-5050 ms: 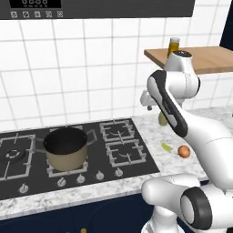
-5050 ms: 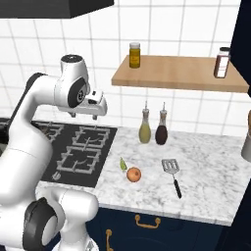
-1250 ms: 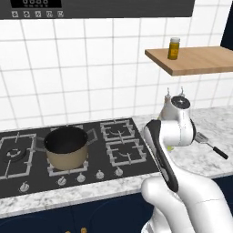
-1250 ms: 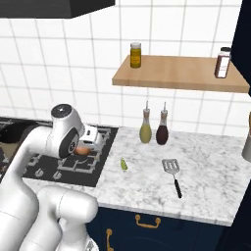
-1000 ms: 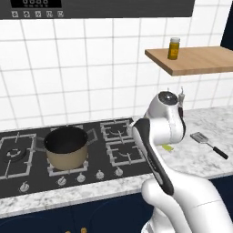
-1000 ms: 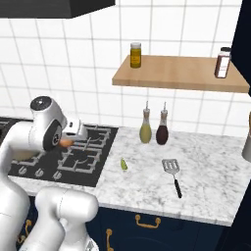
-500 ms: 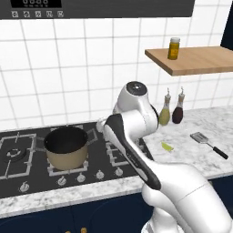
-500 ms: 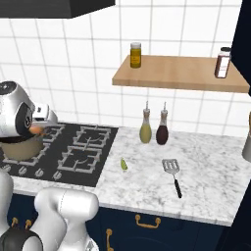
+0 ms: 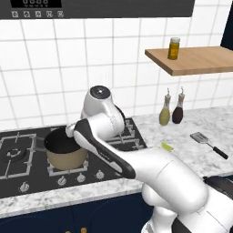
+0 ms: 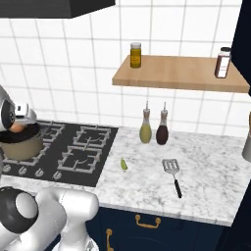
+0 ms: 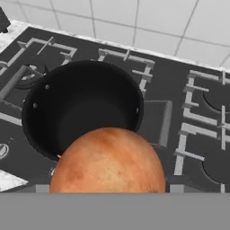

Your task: Put the lemon wedge and onion in the pot. Retrieve the spatula and lightly stir the vegetables in the pot.

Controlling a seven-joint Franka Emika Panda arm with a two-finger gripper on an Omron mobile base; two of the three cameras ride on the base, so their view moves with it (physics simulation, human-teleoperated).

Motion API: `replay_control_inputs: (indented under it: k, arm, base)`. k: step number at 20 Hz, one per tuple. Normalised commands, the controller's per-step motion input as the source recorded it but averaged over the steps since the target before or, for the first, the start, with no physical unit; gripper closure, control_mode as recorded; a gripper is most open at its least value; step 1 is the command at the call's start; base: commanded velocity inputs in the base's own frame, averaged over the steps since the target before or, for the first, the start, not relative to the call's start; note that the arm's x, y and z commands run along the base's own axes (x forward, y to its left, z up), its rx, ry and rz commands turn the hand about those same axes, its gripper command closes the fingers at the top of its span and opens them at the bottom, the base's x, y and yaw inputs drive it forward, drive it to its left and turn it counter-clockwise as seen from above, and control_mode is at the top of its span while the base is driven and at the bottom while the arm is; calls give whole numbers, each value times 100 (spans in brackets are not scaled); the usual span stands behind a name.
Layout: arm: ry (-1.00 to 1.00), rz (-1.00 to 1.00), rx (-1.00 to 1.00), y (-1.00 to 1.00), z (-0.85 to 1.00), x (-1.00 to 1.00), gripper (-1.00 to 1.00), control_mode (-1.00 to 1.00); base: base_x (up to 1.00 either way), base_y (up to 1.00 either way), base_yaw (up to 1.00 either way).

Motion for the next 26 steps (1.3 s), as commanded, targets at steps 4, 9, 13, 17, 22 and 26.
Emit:
replay_control_inputs:
  k: [4, 9, 13, 17, 22, 26]
  arm:
    - [2, 2, 0, 71, -64, 57, 100, -100]
    - [9, 0, -1, 46, -57, 58, 100, -100]
    - [14, 0, -2, 40, -51, 57, 100, -100]
    - [5, 0, -8, 38, -42, 31, 100, -100]
    - [0, -2, -8, 14, -25, 10, -100, -100]
    - [0, -4, -3, 0, -1, 6, -100, -100]
  base:
    - [0, 0, 0]
    - [0, 0, 0]
    - [0, 0, 0]
    - [0, 0, 0]
    - [0, 0, 0]
    - [0, 0, 0]
